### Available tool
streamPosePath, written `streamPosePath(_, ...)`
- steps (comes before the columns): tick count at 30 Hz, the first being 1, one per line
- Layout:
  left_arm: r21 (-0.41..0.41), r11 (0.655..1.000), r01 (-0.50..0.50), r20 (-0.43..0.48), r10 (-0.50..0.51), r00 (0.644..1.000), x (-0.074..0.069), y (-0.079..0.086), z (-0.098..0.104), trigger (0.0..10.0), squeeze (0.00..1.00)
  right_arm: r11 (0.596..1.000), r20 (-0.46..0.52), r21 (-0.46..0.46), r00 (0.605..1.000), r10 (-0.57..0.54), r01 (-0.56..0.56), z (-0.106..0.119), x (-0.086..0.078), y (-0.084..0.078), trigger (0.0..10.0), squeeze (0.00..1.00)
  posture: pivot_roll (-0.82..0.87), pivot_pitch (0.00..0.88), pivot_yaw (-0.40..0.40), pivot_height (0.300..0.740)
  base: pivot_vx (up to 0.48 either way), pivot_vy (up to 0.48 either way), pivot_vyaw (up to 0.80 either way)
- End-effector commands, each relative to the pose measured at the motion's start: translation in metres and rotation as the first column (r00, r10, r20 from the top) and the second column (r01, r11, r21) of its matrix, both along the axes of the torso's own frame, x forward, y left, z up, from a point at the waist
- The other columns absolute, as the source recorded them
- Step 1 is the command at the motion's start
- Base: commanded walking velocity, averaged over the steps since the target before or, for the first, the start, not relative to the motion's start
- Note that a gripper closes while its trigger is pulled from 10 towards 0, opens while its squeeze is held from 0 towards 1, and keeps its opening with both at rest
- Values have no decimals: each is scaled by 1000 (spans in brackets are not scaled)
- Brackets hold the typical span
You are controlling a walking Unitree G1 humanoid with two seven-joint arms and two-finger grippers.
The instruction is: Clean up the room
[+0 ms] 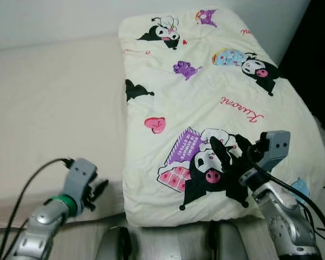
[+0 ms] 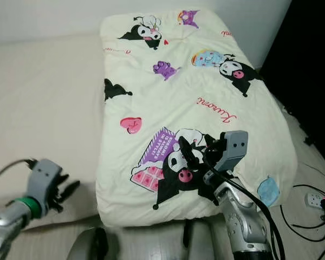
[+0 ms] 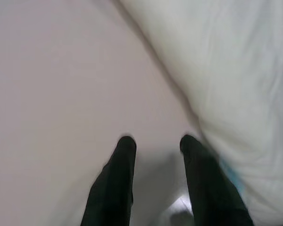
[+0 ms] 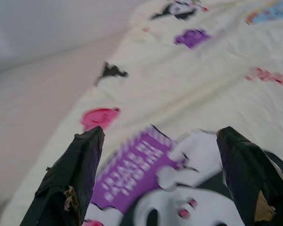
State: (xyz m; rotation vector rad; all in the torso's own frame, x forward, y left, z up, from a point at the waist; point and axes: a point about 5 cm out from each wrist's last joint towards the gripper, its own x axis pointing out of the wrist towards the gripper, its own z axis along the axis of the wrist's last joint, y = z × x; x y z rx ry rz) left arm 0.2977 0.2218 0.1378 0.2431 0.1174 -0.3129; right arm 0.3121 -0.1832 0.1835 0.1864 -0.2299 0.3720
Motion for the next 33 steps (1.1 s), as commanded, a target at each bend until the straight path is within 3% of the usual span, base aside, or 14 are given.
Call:
streamPosePath(1, -99, 995, -1, 70, 8, 998, 0, 0, 31, 10000, 0, 996, 8, 3, 996, 89, -89, 2, -5, 17, 10000, 0, -75, 196, 137, 585, 0, 0, 0)
streamPosePath(2, -141, 990, 9, 186, 18, 982, 4, -9, 63, 10000, 0, 991, 26, -8, 991, 130, -130, 5, -10, 27, 10000, 0, -57, 178, 116, 585, 0, 0, 0)
streamPosePath(3, -141, 990, 9, 186, 18, 982, 4, -9, 63, 10000, 0, 991, 26, -8, 991, 130, -130, 5, -10, 27, 10000, 0, -57, 178, 116, 585, 0, 0, 0)
streamPosePath(4, -138, 990, -6, 282, 46, 958, 7, -18, 85, 10000, 0, 990, 45, -11, 989, 144, -144, 6, -14, 36, 10000, 0, -59, 162, 104, 585, 0, 0, 0)
streamPosePath(5, -138, 990, -6, 282, 46, 958, 7, -18, 85, 10000, 0, 990, 45, -11, 989, 144, -144, 6, -14, 36, 10000, 0, -59, 162, 104, 585, 0, 0, 0)
streamPosePath(7, -105, 992, -65, 369, 99, 924, 11, -28, 96, 10000, 0, 992, 68, 1, 990, 127, -128, 6, -17, 47, 10000, 0, -63, 153, 98, 585, 0, 0, 0)
streamPosePath(11, -123, 987, -98, 346, 136, 928, 12, -30, 88, 10000, 0, 995, 83, -3, 991, 102, -103, 7, -17, 50, 10000, 0, -73, 141, 90, 585, 0, 0, 0)
streamPosePath(13, -156, 975, -156, 282, 195, 939, 10, -32, 67, 10000, 0, 997, 123, -65, 991, 51, -43, 9, -15, 50, 10000, 0, -80, 124, 72, 585, 0, 0, 0)
streamPosePath(16, -197, 960, -200, 248, 246, 937, 7, -35, 58, 10000, 0, 993, 162, -121, 987, 17, 2, 10, -13, 48, 10000, 0, -75, 104, 55, 595, 0, 0, 0)
streamPosePath(26, -228, 950, -213, 206, 261, 943, 1, -47, 52, 10000, 0, 988, 179, -155, 984, 4, 24, 11, -10, 44, 10000, 0, -78, 83, 47, 615, 0, 0, 0)
streamPosePath(33, -196, 939, -282, 190, 319, 929, 0, -47, 40, 10000, 0, 972, 255, -189, 963, -87, 138, 24, -5, 22, 10000, 0, -82, 67, 55, 649, 0, 0, 0)
